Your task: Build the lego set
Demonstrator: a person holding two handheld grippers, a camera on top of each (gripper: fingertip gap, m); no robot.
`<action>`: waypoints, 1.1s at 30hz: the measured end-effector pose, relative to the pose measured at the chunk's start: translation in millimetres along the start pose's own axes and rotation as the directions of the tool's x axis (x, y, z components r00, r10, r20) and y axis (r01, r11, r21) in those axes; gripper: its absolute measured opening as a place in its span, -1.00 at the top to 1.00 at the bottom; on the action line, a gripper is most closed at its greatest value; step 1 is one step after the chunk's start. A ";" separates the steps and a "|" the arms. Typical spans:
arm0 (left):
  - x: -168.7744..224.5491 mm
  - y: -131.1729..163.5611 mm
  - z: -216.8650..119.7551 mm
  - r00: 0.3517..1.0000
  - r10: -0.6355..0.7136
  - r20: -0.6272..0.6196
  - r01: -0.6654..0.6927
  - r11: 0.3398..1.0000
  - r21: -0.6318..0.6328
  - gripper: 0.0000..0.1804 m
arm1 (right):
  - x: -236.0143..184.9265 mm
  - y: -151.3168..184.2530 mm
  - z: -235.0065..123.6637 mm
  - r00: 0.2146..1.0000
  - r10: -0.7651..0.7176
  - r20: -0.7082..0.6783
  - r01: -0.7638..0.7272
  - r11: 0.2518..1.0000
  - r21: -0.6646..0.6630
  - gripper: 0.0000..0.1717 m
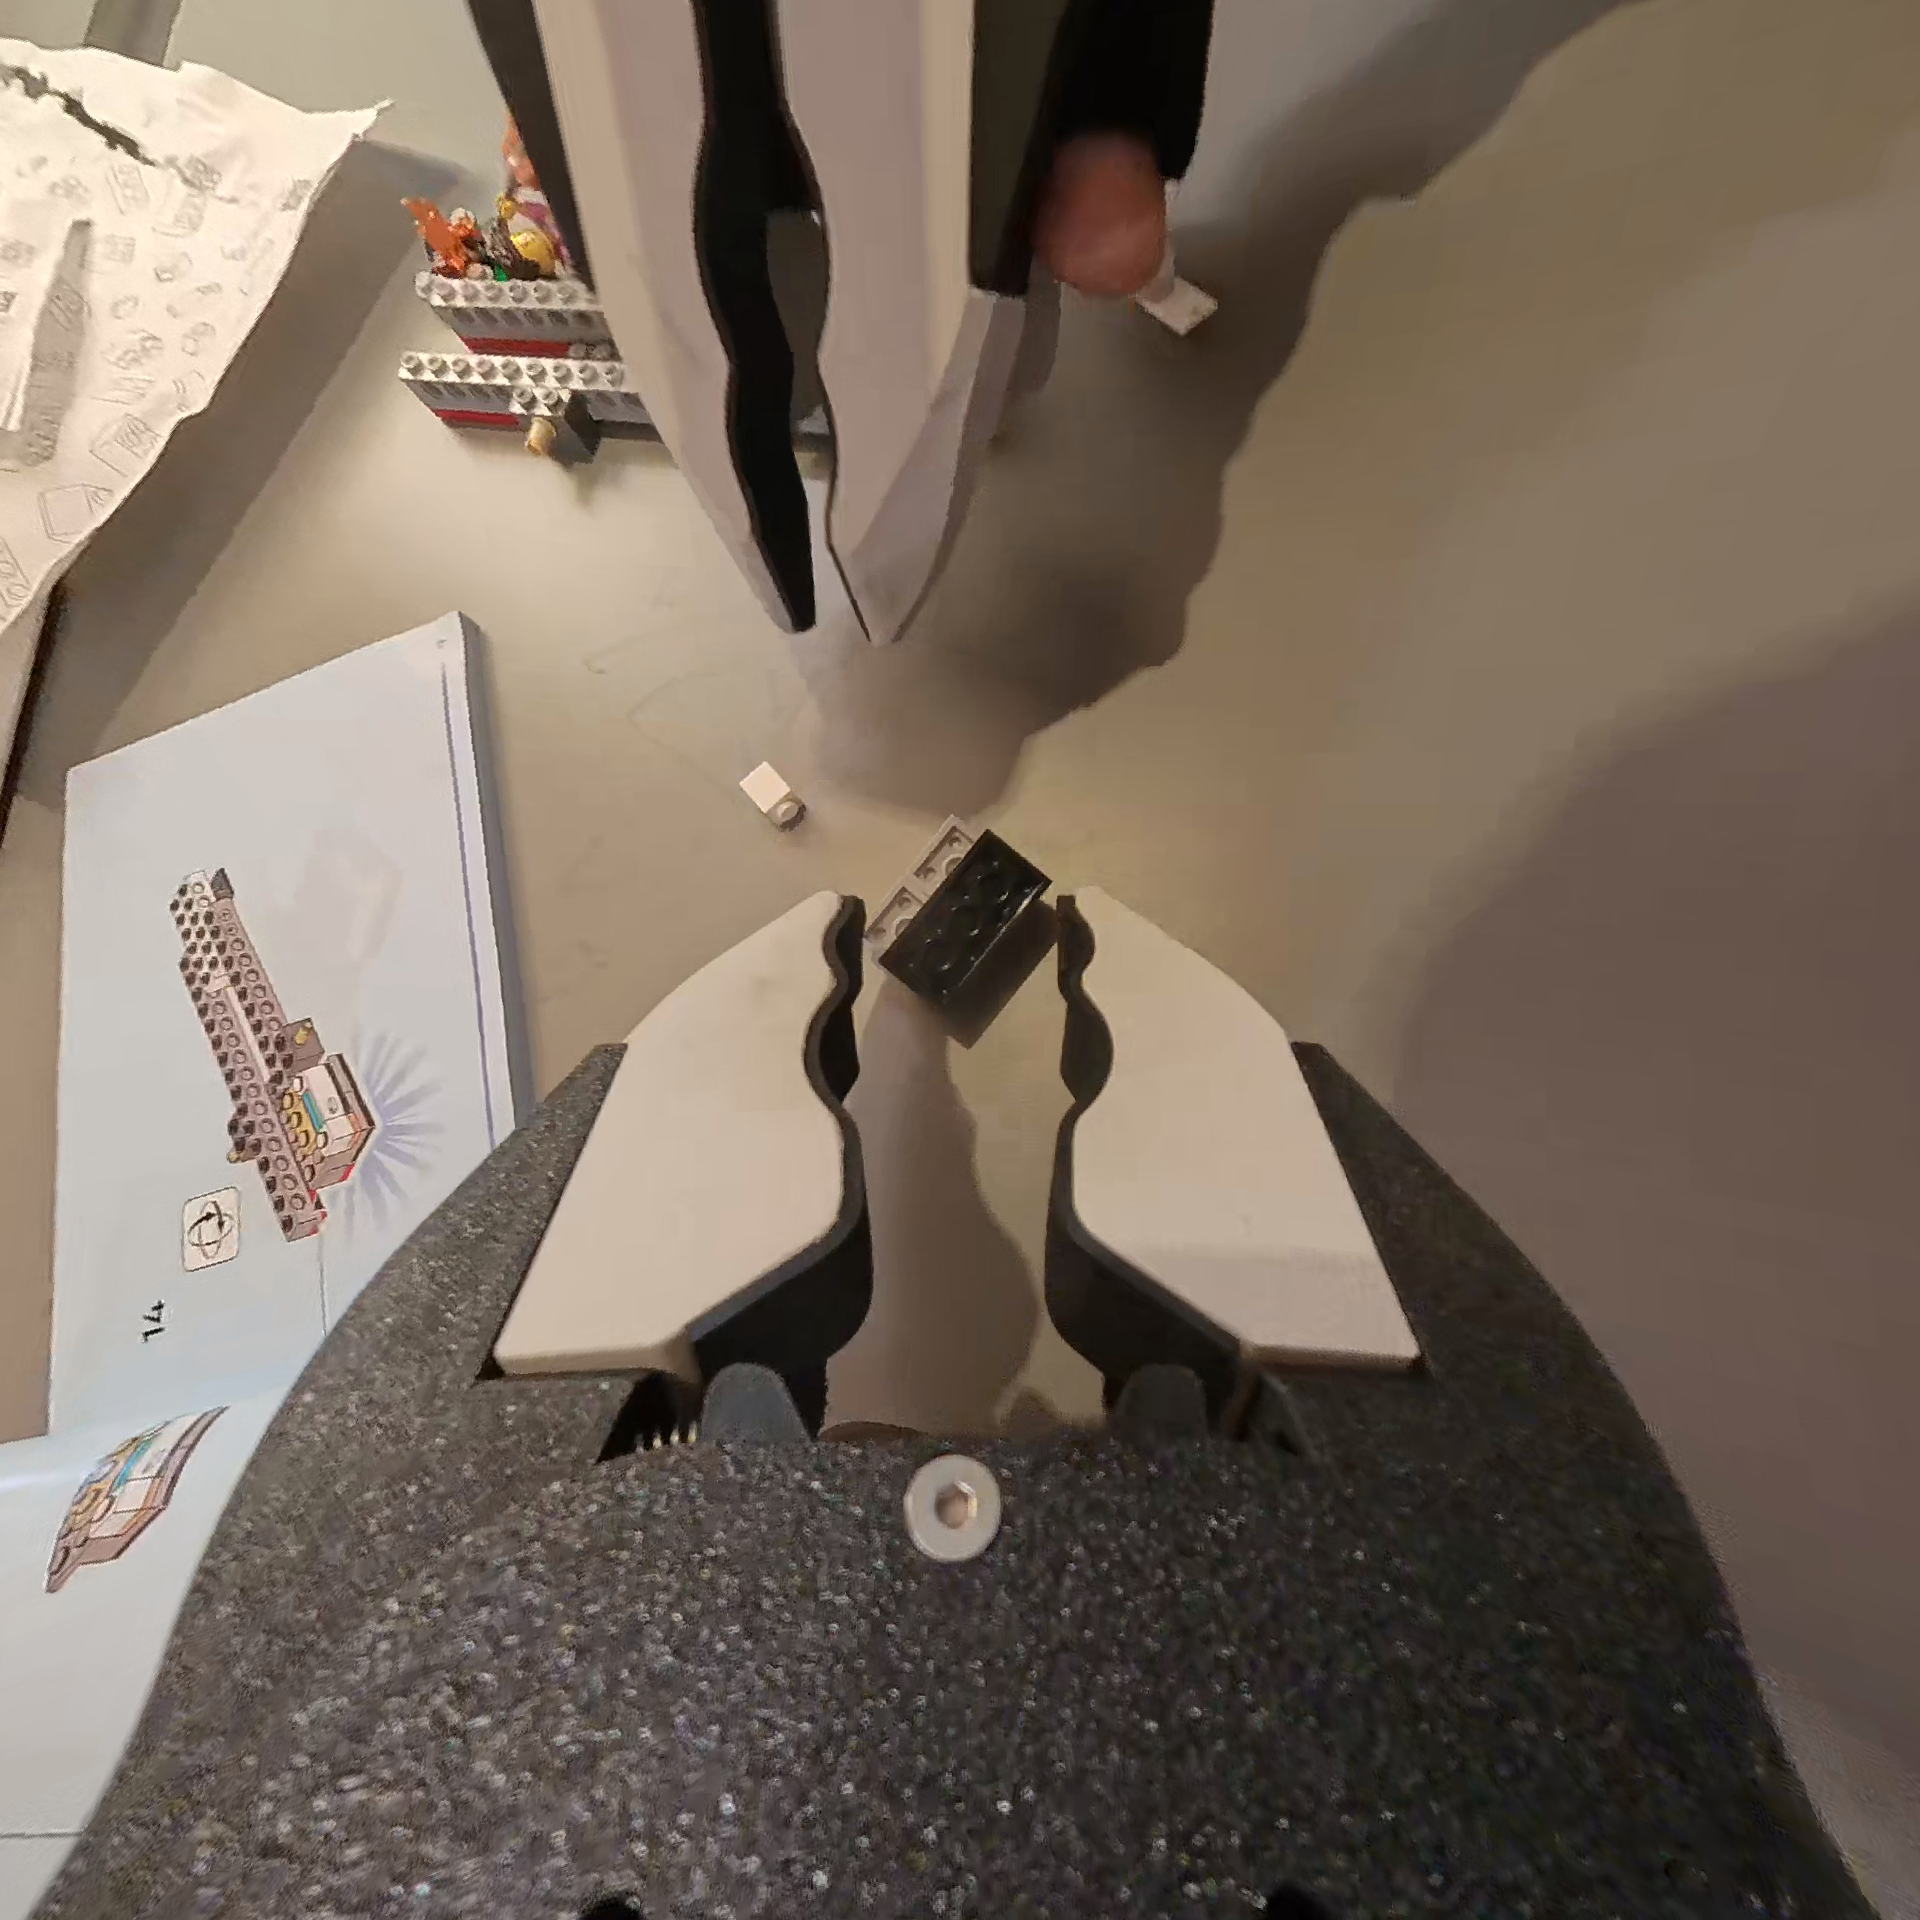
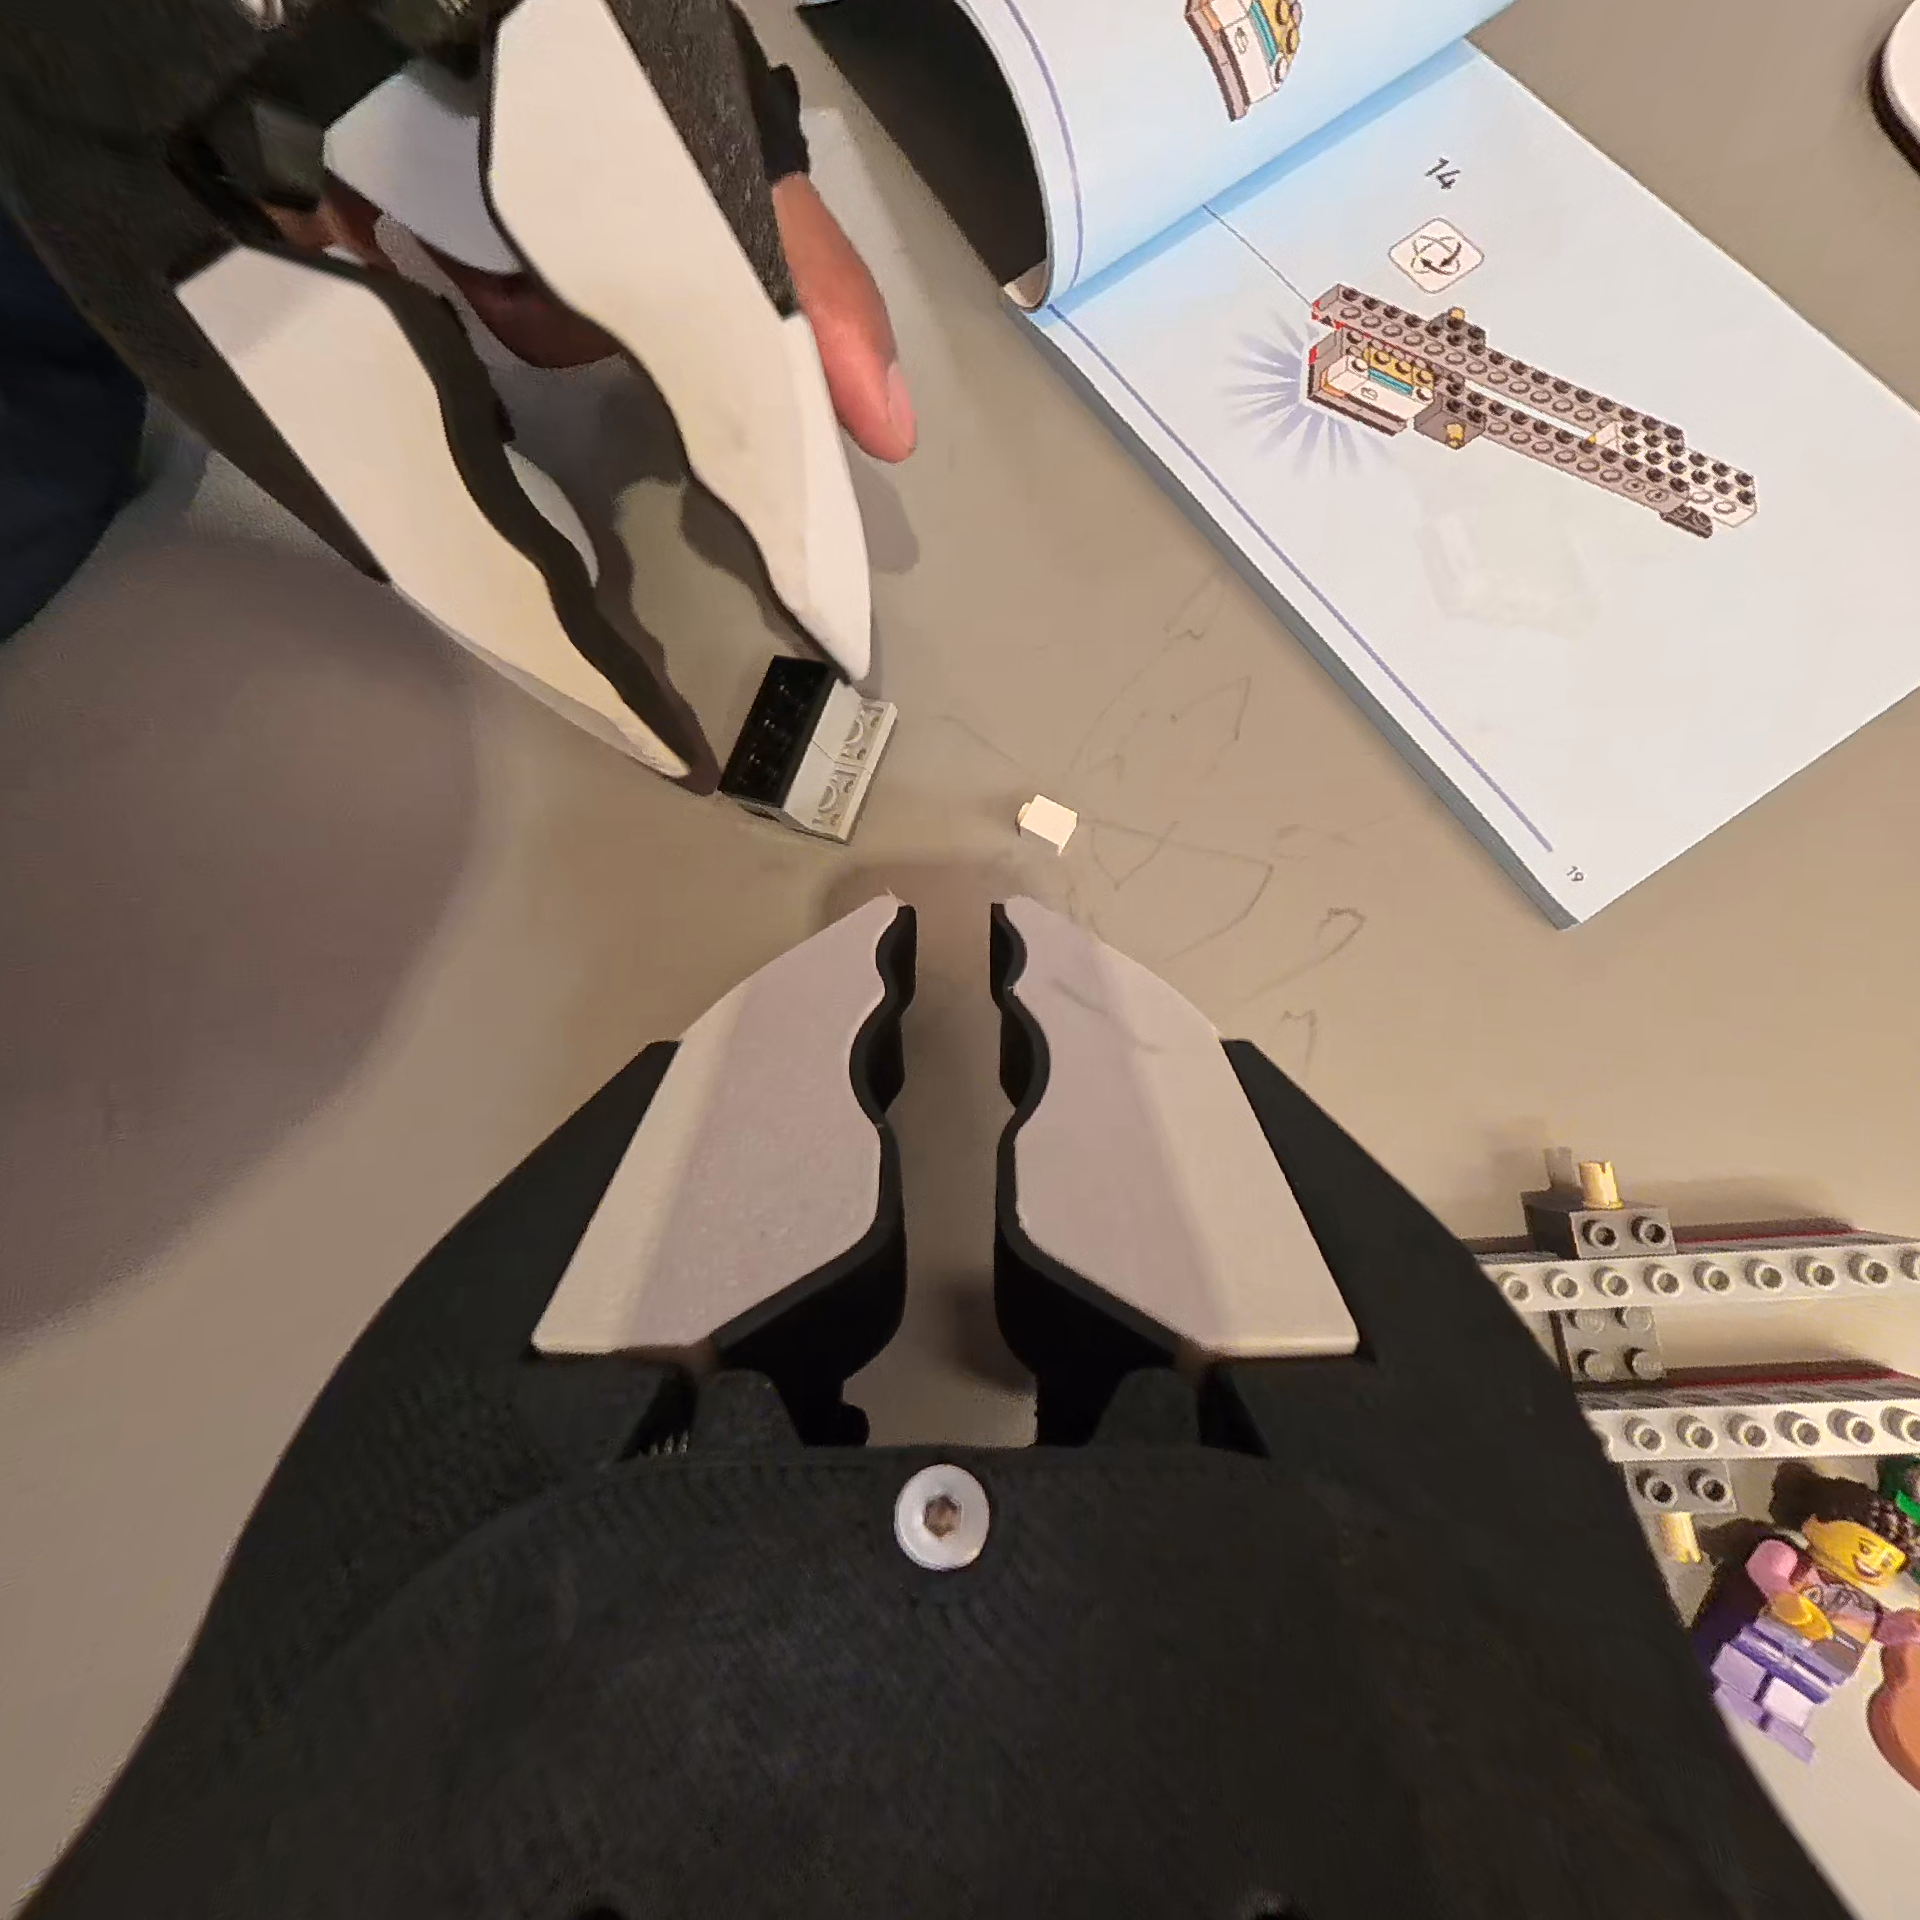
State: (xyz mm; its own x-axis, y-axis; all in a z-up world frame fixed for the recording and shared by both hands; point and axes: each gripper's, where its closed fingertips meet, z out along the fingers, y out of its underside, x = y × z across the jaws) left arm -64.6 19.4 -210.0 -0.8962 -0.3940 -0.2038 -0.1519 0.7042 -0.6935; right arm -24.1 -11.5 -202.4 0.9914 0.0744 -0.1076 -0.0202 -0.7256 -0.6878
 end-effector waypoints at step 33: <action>-63.0 -89.9 -19.5 0.404 -0.611 -0.681 0.899 0.128 0.419 0.78 | 26.5 -60.5 -41.2 0.853 -0.216 -0.475 0.433 0.801 0.414 0.51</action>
State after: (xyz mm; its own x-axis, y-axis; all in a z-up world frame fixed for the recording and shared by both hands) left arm -2.6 -7.5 -121.3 -0.5532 -0.1870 0.8118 -0.6506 -0.5117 -0.5612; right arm 8.7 6.2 -134.1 0.9114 -0.1050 0.3979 0.3598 -0.2659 -0.8943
